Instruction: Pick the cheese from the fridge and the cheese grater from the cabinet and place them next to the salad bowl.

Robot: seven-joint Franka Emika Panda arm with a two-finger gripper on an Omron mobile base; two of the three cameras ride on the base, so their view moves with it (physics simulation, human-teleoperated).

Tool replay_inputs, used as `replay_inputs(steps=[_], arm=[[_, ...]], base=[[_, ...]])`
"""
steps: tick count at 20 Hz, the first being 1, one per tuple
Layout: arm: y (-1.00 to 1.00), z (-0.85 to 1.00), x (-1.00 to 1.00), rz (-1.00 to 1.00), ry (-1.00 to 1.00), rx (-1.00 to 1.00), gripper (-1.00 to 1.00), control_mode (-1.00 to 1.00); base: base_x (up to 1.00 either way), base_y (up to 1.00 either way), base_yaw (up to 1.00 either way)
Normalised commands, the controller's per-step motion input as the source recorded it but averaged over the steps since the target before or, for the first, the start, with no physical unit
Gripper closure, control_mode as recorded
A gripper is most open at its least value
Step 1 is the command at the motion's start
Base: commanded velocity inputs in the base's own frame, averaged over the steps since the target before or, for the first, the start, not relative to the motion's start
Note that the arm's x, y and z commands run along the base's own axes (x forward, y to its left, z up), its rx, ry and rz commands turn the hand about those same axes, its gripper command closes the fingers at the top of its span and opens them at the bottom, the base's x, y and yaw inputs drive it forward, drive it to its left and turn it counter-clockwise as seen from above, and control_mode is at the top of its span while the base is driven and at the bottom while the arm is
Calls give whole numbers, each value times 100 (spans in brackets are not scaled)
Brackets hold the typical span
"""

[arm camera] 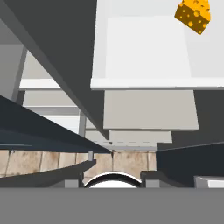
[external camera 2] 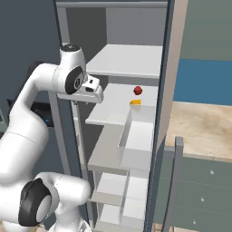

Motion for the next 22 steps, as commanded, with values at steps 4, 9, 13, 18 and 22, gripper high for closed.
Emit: replay_inputs(steps=[4,9,13,18,22], arm=[[0,-8,0,0,0,0,-100,-100],[-5,-8,0,0,0,0,-100,-100],[-21,-14,0,0,0,-3,-100,-100],[-30,-12,-3,0,0,-2,-100,-100],[-24,-1,0,0,-4,0,-100,-100]], base=[[0,0,0],[0,0,0],[0,0,0],[0,0,0],[0,0,0]])
